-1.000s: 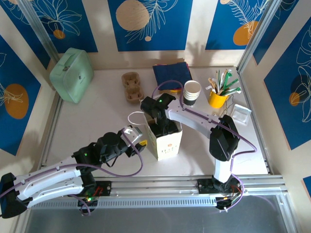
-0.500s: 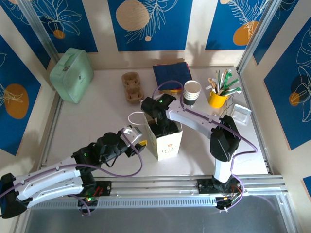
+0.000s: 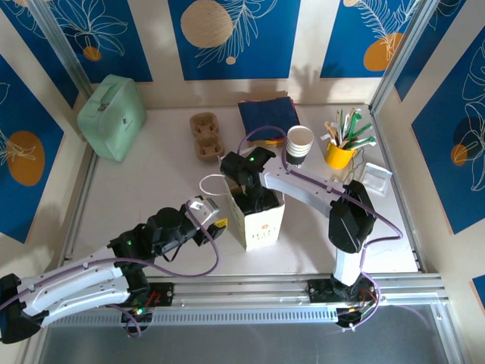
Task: Pack the takeout coffee
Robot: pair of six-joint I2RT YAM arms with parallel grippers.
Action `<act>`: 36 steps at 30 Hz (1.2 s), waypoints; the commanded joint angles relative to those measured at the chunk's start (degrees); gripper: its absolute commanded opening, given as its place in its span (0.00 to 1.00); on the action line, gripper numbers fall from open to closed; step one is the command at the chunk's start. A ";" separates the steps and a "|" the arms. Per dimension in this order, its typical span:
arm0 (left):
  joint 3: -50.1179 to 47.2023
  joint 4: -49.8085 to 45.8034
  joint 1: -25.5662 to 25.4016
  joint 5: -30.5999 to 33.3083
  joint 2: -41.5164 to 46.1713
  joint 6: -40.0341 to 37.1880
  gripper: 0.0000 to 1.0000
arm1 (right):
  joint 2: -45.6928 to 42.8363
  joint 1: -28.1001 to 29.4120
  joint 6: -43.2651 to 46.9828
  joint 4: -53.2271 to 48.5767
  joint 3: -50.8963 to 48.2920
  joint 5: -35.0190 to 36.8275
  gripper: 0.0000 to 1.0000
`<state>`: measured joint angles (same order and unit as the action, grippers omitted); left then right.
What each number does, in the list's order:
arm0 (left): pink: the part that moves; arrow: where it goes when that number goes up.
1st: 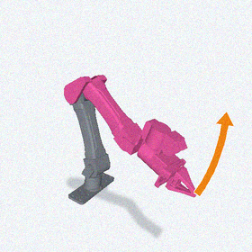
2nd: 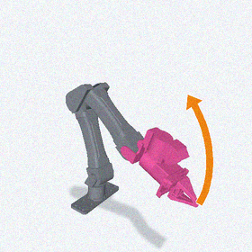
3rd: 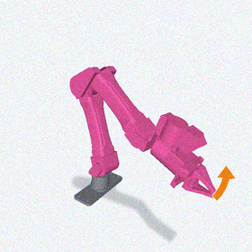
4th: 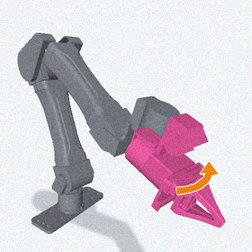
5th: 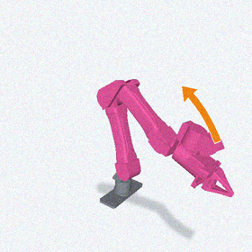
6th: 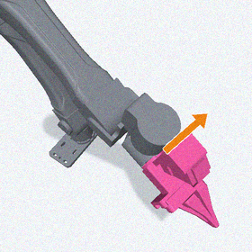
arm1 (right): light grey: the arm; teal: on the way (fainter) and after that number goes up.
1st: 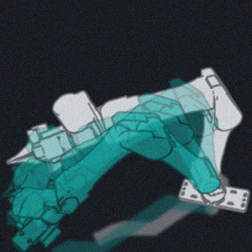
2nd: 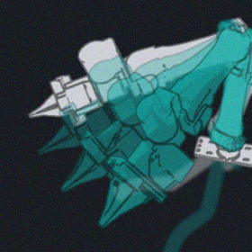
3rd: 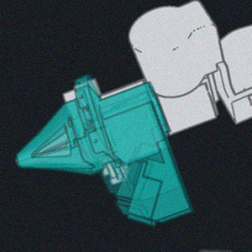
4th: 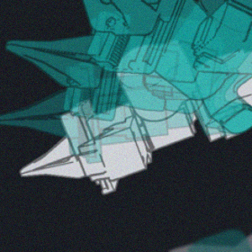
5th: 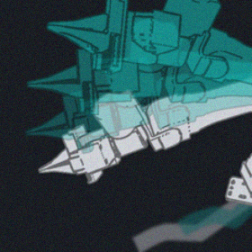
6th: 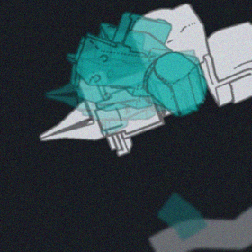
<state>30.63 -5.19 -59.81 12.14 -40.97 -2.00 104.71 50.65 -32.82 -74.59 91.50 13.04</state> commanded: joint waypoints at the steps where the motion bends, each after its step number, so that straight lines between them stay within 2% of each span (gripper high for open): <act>1: 0.31 -0.41 -0.39 0.73 0.88 0.10 0.66 | 0.82 0.42 -1.04 0.85 0.33 -1.11 0.76; 5: -0.04 -0.41 -0.39 0.88 1.15 0.33 0.66 | 0.41 0.50 -1.02 -0.96 1.70 -0.36 0.78; 20: 0.26 -0.26 -0.39 1.70 1.41 0.20 0.67 | -1.07 0.96 -0.94 -4.07 5.17 0.70 1.00; 36: 1.98 -1.42 -0.39 1.15 2.17 0.14 0.69 | -1.96 1.55 -0.73 -4.95 6.34 1.95 0.99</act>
<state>30.65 -5.63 -59.81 12.78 -39.07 -1.85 104.77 51.79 -33.23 -77.76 96.01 14.79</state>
